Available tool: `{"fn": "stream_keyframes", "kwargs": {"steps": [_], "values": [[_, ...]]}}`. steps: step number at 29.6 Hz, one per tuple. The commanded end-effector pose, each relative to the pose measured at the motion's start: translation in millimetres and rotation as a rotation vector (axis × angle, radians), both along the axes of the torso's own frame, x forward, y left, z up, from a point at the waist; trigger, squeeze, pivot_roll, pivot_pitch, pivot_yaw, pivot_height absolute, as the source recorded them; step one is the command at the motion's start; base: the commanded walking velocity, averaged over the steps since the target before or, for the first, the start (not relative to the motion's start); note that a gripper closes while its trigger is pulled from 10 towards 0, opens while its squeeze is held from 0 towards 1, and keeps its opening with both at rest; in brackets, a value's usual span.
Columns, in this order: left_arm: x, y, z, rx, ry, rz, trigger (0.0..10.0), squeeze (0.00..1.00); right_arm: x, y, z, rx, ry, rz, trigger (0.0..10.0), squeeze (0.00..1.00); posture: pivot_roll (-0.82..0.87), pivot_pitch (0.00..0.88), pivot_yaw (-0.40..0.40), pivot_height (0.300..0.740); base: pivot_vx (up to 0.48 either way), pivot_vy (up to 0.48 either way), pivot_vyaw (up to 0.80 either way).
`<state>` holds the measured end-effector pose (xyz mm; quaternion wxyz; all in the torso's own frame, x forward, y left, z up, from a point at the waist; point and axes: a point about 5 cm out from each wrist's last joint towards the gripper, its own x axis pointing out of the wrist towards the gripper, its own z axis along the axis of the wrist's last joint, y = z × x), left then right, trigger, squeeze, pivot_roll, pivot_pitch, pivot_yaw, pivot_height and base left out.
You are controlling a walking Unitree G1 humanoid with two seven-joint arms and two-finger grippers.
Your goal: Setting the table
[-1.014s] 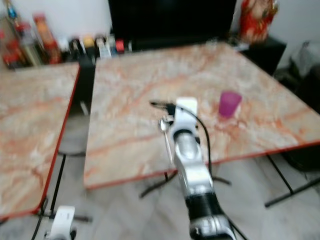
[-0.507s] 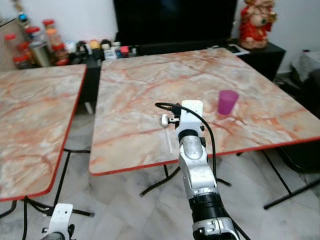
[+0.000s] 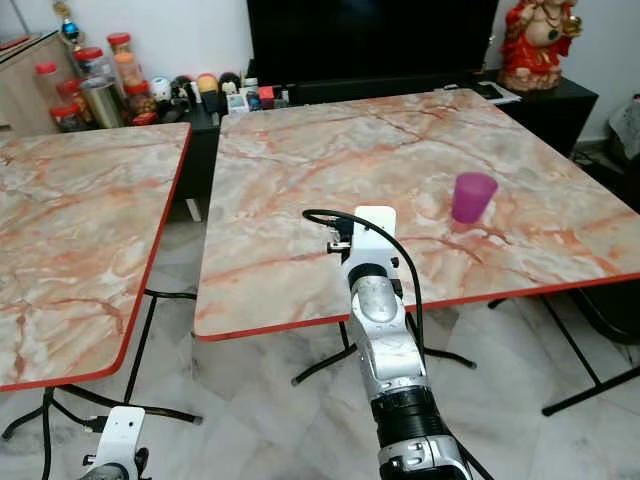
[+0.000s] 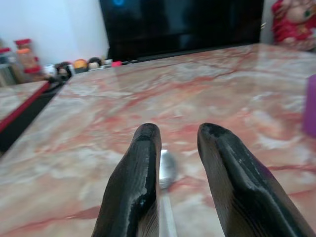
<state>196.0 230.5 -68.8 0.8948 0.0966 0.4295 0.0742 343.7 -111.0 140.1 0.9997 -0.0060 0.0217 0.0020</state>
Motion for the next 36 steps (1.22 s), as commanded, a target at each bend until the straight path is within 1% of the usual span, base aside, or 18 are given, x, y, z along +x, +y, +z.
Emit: {"fn": "stream_keyframes", "kwargs": {"steps": [1,5,8,9,12,15,16,17,24,29,32,36], "values": [[-1.0,0.6,-0.4,0.005,0.005,-0.003,10.0,0.00,1.0,3.8,-1.2,-0.017,0.018,0.007,10.0,0.00,-0.04,0.000,0.048,0.736,0.334,0.000,0.63],[-0.6,1.1,-0.2,0.011,0.008,-0.005,10.0,0.00,0.9,3.3,-2.0,-0.004,0.021,0.000,10.0,0.00,-0.04,0.000,0.050,0.736,0.353,0.000,0.55],[-0.4,1.2,-0.1,0.010,0.007,-0.005,10.0,0.00,0.8,2.8,-1.9,0.010,0.020,-0.004,10.0,0.00,-0.05,0.003,0.052,0.736,0.360,0.000,0.00],[-0.3,1.1,0.0,0.010,0.008,-0.006,10.0,0.00,0.8,2.5,-2.2,0.008,0.023,-0.004,10.0,0.00,-0.05,0.004,0.052,0.736,0.364,0.000,0.00],[0.2,1.0,0.2,0.009,0.007,-0.005,10.0,0.00,1.0,2.1,-3.1,-0.041,0.028,0.003,10.0,0.00,-0.05,0.007,0.051,0.736,0.360,0.000,0.30],[0.9,0.7,0.4,0.010,0.006,-0.005,10.0,0.00,1.0,2.4,-3.8,-0.019,0.033,0.000,10.0,0.00,-0.04,0.009,0.050,0.736,0.322,0.000,0.71],[1.1,0.8,0.6,0.010,0.005,-0.004,10.0,0.00,0.9,2.5,-3.9,0.002,0.034,-0.004,10.0,0.00,-0.04,0.012,0.050,0.736,0.266,0.000,0.00],[1.1,0.8,0.6,0.010,0.005,-0.004,10.0,0.00,0.9,2.5,-3.9,0.002,0.034,-0.004,10.0,0.00,-0.04,0.012,0.050,0.736,0.266,0.000,0.00],[1.5,0.9,0.8,0.011,0.005,-0.004,10.0,0.00,0.1,4.5,-5.5,-0.017,0.044,0.012,10.0,0.00,-0.05,0.013,0.052,0.736,0.000,0.000,0.00],[0.3,-0.3,-0.2,0.007,0.011,-0.008,10.0,0.00,-2.9,2.7,-12.1,-0.021,0.075,0.001,10.0,0.00,-0.05,0.012,0.052,0.736,0.000,0.000,0.00],[-1.4,-1.4,-1.5,0.003,0.020,-0.014,10.0,0.00,-5.3,1.6,-21.4,-0.039,0.126,-0.007,10.0,0.00,-0.05,0.010,0.053,0.736,0.000,0.000,0.00],[-2.2,-2.1,-2.1,0.002,0.024,-0.018,10.0,0.00,-6.0,0.1,-24.3,-0.034,0.138,-0.017,10.0,0.00,-0.05,0.006,0.050,0.736,0.000,0.000,0.00]]}}
